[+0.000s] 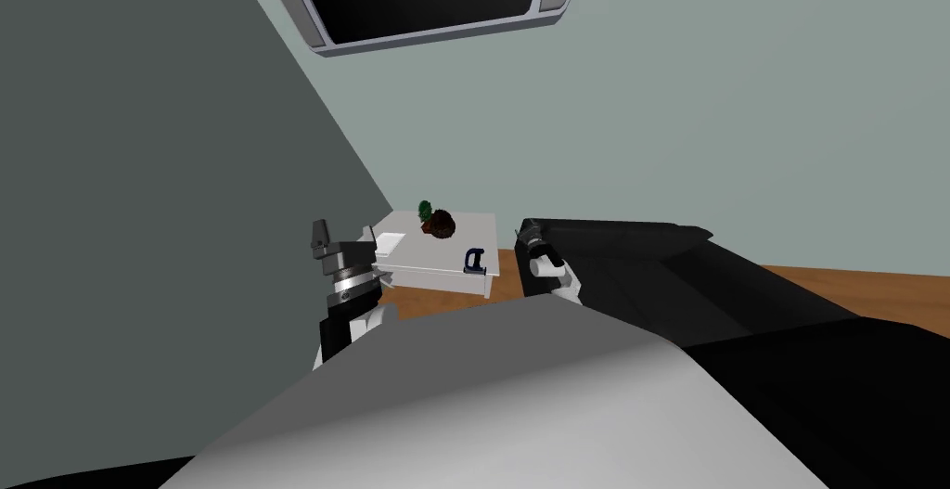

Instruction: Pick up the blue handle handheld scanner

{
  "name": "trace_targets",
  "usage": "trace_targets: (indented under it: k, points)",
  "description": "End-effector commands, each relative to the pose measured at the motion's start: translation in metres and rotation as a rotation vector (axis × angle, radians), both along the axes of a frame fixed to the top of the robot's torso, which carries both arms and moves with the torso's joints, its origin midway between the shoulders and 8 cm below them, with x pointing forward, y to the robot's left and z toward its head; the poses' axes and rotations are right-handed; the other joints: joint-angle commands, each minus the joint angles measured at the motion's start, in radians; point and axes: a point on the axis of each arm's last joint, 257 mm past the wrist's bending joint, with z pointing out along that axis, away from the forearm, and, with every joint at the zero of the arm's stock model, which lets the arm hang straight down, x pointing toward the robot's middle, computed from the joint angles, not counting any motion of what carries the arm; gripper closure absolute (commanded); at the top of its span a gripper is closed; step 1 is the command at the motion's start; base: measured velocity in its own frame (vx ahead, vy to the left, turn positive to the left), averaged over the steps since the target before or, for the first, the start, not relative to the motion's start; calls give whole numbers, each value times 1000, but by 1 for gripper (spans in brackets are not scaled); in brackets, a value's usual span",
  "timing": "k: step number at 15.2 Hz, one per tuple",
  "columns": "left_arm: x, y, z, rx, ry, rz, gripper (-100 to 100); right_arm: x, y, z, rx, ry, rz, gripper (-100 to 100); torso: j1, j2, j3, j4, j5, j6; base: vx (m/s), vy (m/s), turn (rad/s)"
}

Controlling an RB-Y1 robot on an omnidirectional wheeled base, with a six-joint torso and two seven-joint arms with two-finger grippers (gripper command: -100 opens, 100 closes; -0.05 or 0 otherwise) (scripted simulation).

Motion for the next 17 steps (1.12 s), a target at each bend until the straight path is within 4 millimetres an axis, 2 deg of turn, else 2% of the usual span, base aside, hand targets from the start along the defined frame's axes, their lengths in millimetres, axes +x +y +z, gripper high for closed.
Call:
trace_targets:
  k: [1, 3, 4, 6, 7, 9, 10, 12, 13, 15, 16, 17]
  points:
    - [0, 0, 0, 0, 0, 0, 0, 7, -3, -20, 75, 56, -8, -100, 0, 0, 0, 0, 0, 0, -4, 9, 50]
    - [0, 0, 0, 0, 0, 0, 0, 7, -3, -24, 92, 62, -11, -100, 0, 0, 0, 0, 0, 0, -4, 10, 45]
    - [0, 0, 0, 0, 0, 0, 0, 12, -4, -41, 152, 108, -19, -100, 0, 0, 0, 0, 0, 0, -2, 11, 55]
    - [0, 0, 0, 0, 0, 0, 0, 11, -4, -44, 169, 113, -22, -100, 0, 0, 0, 0, 0, 0, -2, 8, 45]
    - [0, 0, 0, 0, 0, 0, 0, 16, -3, -59, 228, 157, -31, -100, 0, 0, 0, 0, 0, 0, -2, 13, 67]
    - [0, 0, 0, 0, 0, 0, 0, 15, -4, -64, 247, 165, -36, -100, 0, 0, 0, 0, 0, 0, -1, 12, 40]
    - [0, 0, 0, 0, 0, 0, 0, 18, -3, -82, 311, 212, -49, -100, 0, 0, 0, 0, 0, 0, -2, 11, 33]
    - [0, 0, 0, 0, 0, 0, 0, 17, -3, -84, 327, 217, -53, -100, 0, 0, 0, 0, 0, 0, 0, 11, 53]
    - [0, 0, 0, 0, 0, 0, 0, 19, -1, -102, 389, 267, -68, -100, 0, 0, 0, 0, 0, 0, 1, 10, 51]
    - [0, 0, 0, 0, 0, 0, 0, 19, -1, -103, 406, 269, -72, -100, 0, 0, 0, 0, 0, 0, 2, 11, 49]
    - [0, 0, 0, 0, 0, 0, 0, 20, 2, -120, 468, 319, -88, -100, 0, 0, 0, 0, 0, 0, 2, 13, 55]
    - [0, 0, 0, 0, 0, 0, 0, 19, 2, -122, 485, 321, -93, -100, 0, 0, 0, 0, 0, 0, 3, 14, 65]
